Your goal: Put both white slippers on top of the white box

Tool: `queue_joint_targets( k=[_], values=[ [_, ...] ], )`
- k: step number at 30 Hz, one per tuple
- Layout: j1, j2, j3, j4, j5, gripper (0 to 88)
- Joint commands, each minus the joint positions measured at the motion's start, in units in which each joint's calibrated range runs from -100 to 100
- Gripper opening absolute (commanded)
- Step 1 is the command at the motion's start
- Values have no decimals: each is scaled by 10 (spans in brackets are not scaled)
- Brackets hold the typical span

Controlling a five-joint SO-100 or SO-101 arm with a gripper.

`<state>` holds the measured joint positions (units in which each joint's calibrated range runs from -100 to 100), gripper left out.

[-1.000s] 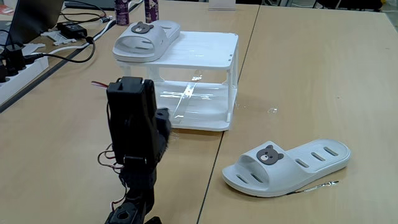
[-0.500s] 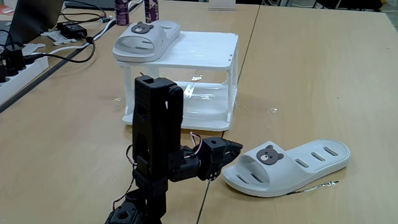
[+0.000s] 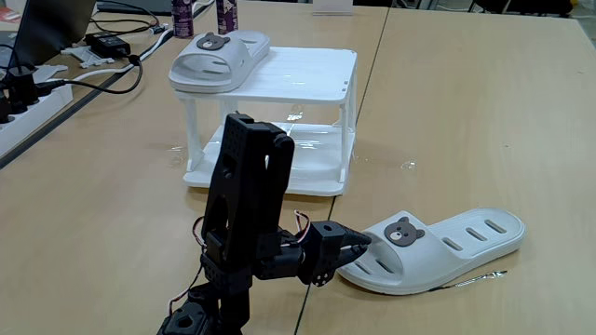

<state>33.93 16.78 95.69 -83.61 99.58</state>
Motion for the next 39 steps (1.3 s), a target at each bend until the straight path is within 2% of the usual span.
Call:
queue_joint_targets(
  k=[1, 8, 12, 13, 17, 27, 39],
  values=[
    [-1, 2, 8, -15, 4, 7],
    [-1, 3, 8, -15, 4, 14],
    [-1, -3, 8, -15, 4, 159],
    [-1, -3, 8, -15, 4, 168],
    [1, -4, 3, -16, 4, 171],
    [4, 8, -132, -17, 4, 171],
    [4, 183, -395, -17, 4, 171]
  ],
)
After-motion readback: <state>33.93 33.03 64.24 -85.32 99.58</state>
